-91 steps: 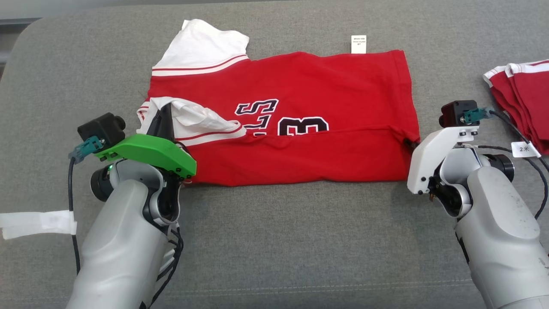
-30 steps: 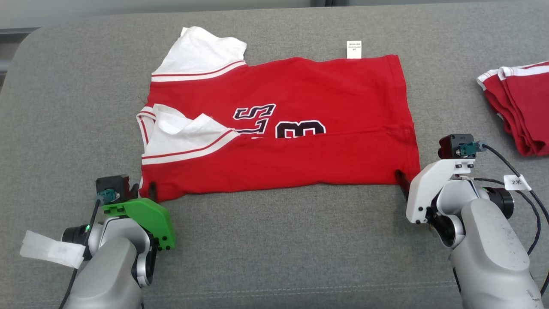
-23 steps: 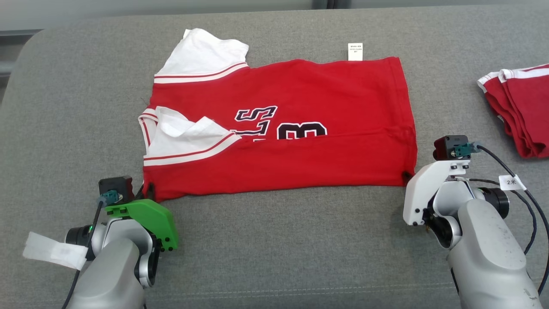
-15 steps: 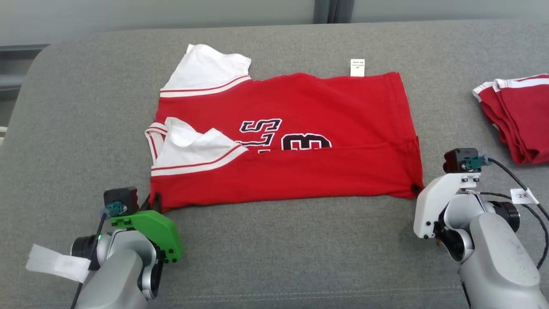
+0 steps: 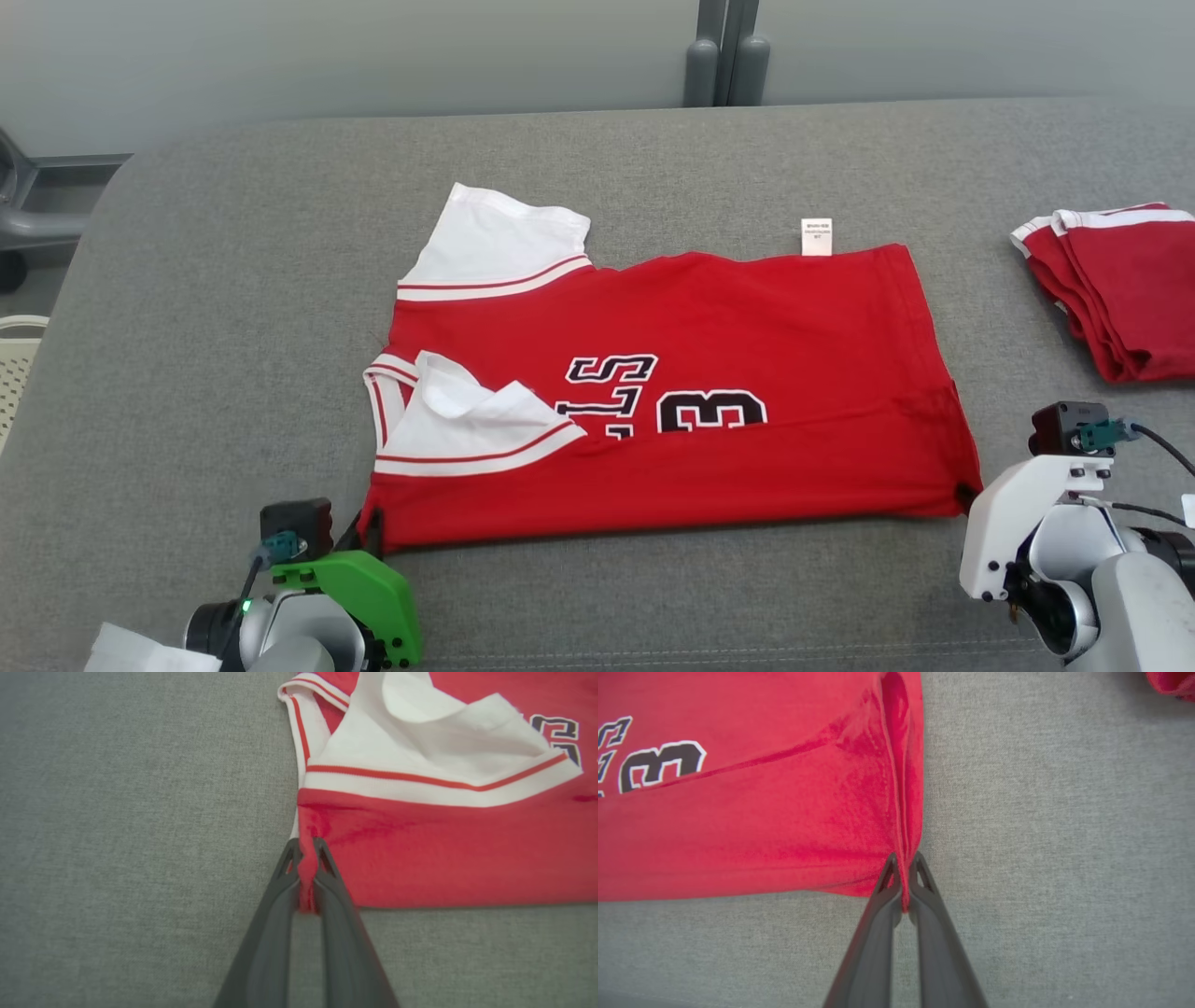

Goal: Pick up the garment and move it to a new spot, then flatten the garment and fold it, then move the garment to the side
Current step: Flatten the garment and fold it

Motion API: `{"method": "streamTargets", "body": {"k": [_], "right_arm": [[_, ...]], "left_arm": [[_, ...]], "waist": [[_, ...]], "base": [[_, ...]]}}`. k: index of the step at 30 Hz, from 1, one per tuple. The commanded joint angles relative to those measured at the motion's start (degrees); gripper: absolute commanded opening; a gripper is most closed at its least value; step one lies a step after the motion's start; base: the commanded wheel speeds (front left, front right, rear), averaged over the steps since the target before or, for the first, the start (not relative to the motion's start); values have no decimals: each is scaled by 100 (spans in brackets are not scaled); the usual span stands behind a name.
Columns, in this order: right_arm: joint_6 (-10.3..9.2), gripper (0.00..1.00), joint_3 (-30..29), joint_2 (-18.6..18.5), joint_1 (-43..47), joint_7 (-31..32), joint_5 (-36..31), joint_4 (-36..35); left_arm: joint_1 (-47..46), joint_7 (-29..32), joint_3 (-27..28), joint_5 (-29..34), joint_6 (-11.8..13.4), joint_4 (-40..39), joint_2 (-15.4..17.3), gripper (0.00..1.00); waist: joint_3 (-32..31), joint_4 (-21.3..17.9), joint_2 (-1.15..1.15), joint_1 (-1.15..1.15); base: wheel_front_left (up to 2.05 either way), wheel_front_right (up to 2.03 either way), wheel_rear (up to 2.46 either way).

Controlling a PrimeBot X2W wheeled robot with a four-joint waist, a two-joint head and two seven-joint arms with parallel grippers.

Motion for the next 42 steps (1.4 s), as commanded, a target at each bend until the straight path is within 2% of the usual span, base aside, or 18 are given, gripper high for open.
{"method": "streamTargets", "body": {"k": [1,5,8,9,10,11,19,21,27,32,35,39,42], "right_arm": [[-13,0,-80,-22,157,71,-12,-123],[-13,0,-174,54,478,203,-27,-398],[-13,0,-165,125,595,189,10,-502],[-12,21,-144,146,638,173,19,-524],[-12,79,-137,168,661,125,48,-551],[-12,100,-135,187,694,91,62,-552],[-11,100,-164,304,943,-217,32,-515],[-11,100,-273,325,985,-492,38,-579],[-9,100,-314,372,1153,-1574,-209,-770],[-9,100,-132,376,1174,-2472,-133,-817],[-9,100,-37,379,1132,-2883,-75,-760],[-8,100,121,380,1086,-3297,-53,-674],[-8,100,233,380,1078,-3560,-119,-584]], "left_arm": [[160,21,1,-12,81,-85,120,0],[465,89,-75,14,213,-492,199,0],[592,91,-137,46,214,-709,238,0],[616,65,-164,73,202,-777,249,30],[634,16,-173,79,186,-834,249,84],[658,-37,-168,73,175,-872,244,100],[810,-483,-47,54,273,-992,195,100],[866,-642,48,85,333,-1065,194,100],[1144,-837,801,250,494,-1812,102,100],[1542,-837,1404,782,276,-2630,-16,100],[1743,-838,1632,1054,29,-2951,-89,100],[1974,-836,1817,1239,-275,-3071,-113,100],[2099,-833,1900,1331,-408,-3045,-65,100]], "waist": [[-42,56,0,0],[-83,96,0,0],[-78,103,0,0],[-76,104,0,0],[-75,105,0,0],[-76,105,0,0],[-213,99,0,0],[-281,106,0,0],[-517,159,0,0],[-661,191,0,0],[-746,204,0,0],[-857,203,0,0],[-935,196,0,0]], "base": [[0,0,0],[0,0,0],[0,0,0],[0,0,0],[0,0,0],[0,0,0],[0,0,0],[0,0,0],[0,0,0],[0,0,0],[0,0,0],[0,0,0],[0,0,0]]}}
